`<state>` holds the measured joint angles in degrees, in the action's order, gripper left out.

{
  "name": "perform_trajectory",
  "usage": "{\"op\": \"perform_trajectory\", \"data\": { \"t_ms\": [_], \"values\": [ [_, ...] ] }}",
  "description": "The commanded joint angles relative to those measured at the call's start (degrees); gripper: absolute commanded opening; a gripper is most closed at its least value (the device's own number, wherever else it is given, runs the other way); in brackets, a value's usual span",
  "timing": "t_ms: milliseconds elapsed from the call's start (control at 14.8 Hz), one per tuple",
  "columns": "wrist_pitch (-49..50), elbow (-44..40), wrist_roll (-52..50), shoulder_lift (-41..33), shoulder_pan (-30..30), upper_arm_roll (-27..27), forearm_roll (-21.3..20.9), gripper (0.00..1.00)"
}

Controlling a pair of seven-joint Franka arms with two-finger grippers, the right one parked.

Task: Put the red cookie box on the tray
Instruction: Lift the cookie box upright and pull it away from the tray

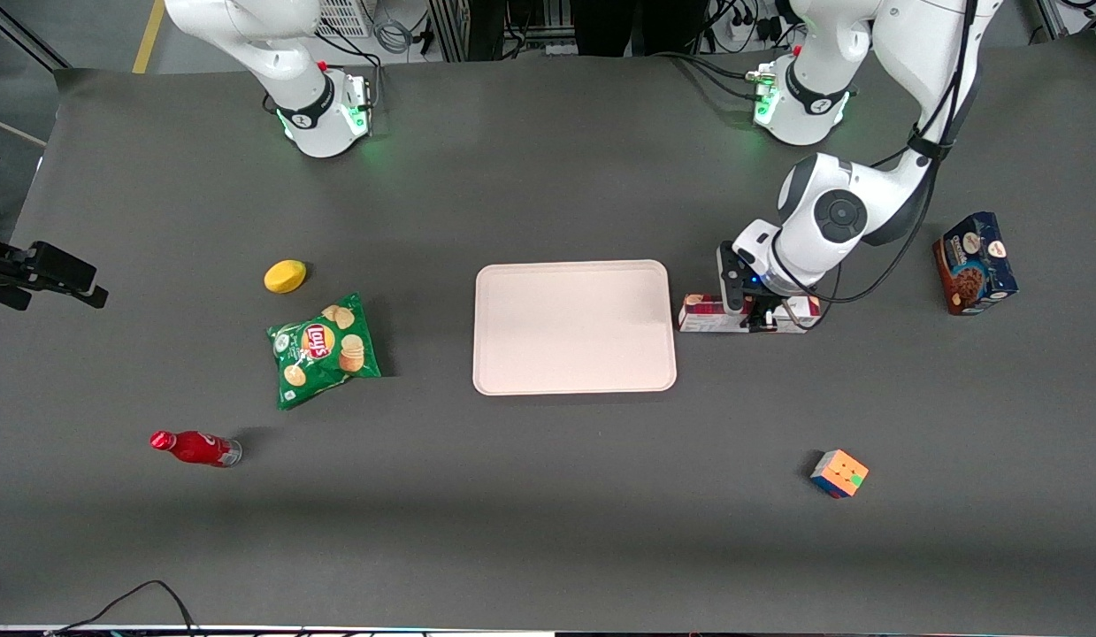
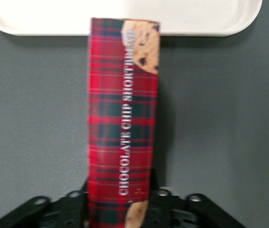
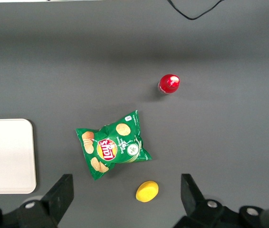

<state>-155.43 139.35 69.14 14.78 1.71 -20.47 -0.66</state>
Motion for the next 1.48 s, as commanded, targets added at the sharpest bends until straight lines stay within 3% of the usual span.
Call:
{"op": "perform_trajectory", "data": {
  "t_ms": [0, 269, 741, 1145, 1280, 1415],
  "values": [
    [-0.3, -0.9, 0.0, 0.3, 0.6, 0.6, -1.0, 0.0],
    [3.8, -3.6, 0.6, -2.6, 0.8, 3.1, -1.2, 0.0],
    [35.4, -24.1, -0.2, -7.7, 1.1, 4.1, -1.3, 0.01],
    [46.0, -33.5, -7.4, -7.8, 1.2, 4.3, -1.3, 0.02],
    [46.3, -33.6, -12.2, -8.8, 1.1, 4.2, -1.2, 0.02],
    [48.5, -33.7, -26.8, -9.4, 0.7, 1.6, -0.8, 0.02]
  ]
}}
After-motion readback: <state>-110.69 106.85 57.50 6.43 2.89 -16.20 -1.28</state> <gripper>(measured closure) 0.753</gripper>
